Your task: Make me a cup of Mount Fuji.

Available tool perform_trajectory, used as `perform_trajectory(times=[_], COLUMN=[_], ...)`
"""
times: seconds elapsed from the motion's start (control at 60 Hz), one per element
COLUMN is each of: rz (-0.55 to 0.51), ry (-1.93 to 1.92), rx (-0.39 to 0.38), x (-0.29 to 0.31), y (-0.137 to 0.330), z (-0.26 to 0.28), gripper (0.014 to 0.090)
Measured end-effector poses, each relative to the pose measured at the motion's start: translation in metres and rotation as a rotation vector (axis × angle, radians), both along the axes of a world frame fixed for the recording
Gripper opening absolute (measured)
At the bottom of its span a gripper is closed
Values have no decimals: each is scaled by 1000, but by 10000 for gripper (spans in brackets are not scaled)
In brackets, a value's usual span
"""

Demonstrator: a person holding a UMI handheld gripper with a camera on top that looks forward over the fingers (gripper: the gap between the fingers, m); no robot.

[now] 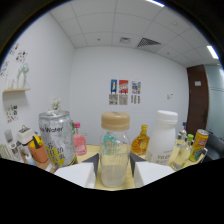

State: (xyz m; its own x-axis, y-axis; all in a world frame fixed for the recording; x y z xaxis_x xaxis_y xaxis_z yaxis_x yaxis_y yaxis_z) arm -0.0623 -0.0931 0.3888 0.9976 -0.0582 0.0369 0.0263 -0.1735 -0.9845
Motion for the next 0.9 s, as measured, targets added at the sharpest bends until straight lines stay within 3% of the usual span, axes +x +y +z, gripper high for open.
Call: perform_trajectory(times=[0.067,0.333,0.567,0.683,0.9], rz=[17,26,44,37,3], ry=[1,-4,48,76,140], rx=[1,44,94,57,-75], x=[-2,-1,-2,0,0], y=[2,-14,-64,-92,-124], z=[-2,18,39,2,-125], gripper=[449,406,406,405,406])
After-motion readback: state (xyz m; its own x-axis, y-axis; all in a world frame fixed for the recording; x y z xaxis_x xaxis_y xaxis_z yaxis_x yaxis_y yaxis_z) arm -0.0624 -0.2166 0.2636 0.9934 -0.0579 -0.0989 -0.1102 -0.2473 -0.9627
